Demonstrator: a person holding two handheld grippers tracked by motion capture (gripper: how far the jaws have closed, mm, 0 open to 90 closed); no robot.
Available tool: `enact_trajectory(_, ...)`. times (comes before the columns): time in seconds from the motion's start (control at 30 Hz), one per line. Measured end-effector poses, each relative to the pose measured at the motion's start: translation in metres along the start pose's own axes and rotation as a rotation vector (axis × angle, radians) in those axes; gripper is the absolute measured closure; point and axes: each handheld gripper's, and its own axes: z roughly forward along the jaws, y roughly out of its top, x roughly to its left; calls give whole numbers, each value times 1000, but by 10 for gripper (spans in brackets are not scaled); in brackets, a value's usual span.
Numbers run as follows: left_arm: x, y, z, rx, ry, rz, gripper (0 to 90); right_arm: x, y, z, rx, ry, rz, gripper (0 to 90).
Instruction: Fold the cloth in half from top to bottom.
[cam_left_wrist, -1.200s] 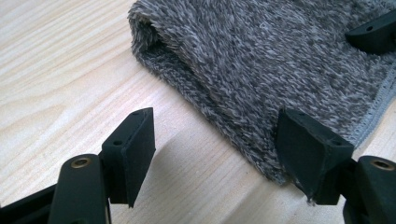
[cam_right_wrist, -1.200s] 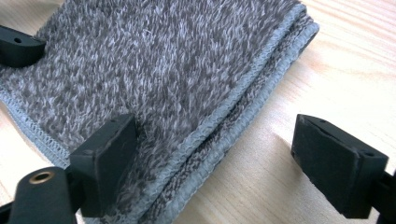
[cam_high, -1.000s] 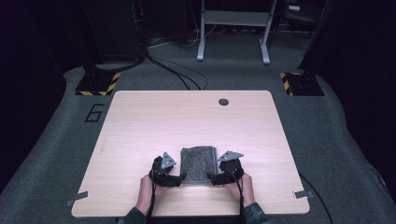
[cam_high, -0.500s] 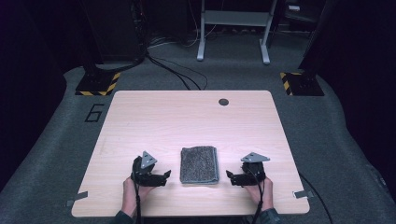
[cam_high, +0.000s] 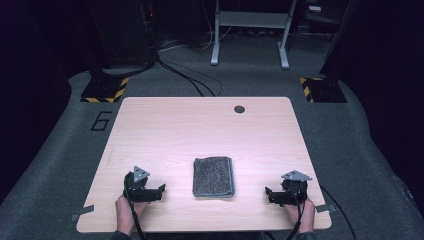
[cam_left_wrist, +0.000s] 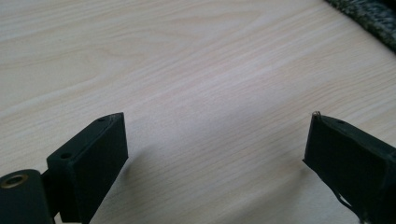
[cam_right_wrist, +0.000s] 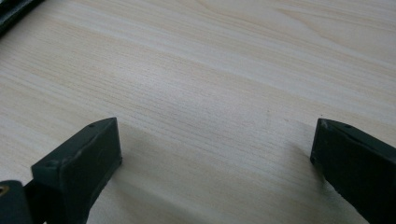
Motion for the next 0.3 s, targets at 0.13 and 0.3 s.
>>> enact_trajectory(0.13,-1,-2,2,-3,10,-4,47,0,0,1,0,1,2,2)
enact_trajectory(0.3,2,-1,3,9,10,-6,26,-1,0,1,4,0,4,0)
